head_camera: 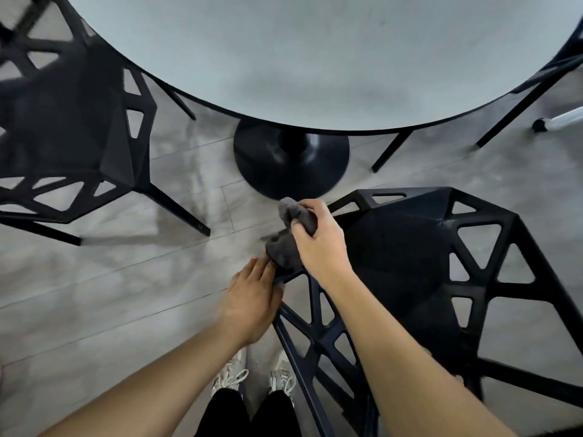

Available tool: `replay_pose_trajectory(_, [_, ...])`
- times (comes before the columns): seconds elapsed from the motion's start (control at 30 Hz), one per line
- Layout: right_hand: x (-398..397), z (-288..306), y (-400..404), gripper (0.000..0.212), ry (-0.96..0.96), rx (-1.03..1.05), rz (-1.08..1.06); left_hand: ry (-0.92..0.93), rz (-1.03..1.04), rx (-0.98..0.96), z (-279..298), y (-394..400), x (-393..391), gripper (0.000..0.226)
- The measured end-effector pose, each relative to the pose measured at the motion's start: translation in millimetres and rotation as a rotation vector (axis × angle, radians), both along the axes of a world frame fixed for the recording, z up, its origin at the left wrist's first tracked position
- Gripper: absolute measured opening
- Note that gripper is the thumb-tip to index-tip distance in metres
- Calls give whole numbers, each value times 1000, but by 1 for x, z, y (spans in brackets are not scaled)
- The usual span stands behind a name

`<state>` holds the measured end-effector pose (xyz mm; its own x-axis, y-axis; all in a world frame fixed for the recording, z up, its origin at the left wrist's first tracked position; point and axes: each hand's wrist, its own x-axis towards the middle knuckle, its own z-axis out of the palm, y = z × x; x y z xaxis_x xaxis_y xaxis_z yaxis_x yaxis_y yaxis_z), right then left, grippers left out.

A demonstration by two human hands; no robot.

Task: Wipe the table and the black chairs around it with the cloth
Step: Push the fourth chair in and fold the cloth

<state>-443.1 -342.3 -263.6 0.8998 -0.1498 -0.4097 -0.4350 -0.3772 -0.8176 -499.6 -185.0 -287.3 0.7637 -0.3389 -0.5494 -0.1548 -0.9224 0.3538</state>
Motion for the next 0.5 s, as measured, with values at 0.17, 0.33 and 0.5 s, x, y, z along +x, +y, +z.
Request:
replay_pose_trajectory(0.17, [-30,78,-9,41,-79,116,-111,73,526,-476,84,10,15,30])
replay_pose_trajectory(0.33, [-52,169,4,33,-179,203,-201,263,656,-756,188,6,16,19])
replay_pose_trajectory(0.5, [-69,250,16,23,-116,333,-297,349,827,-662,272,9,14,46])
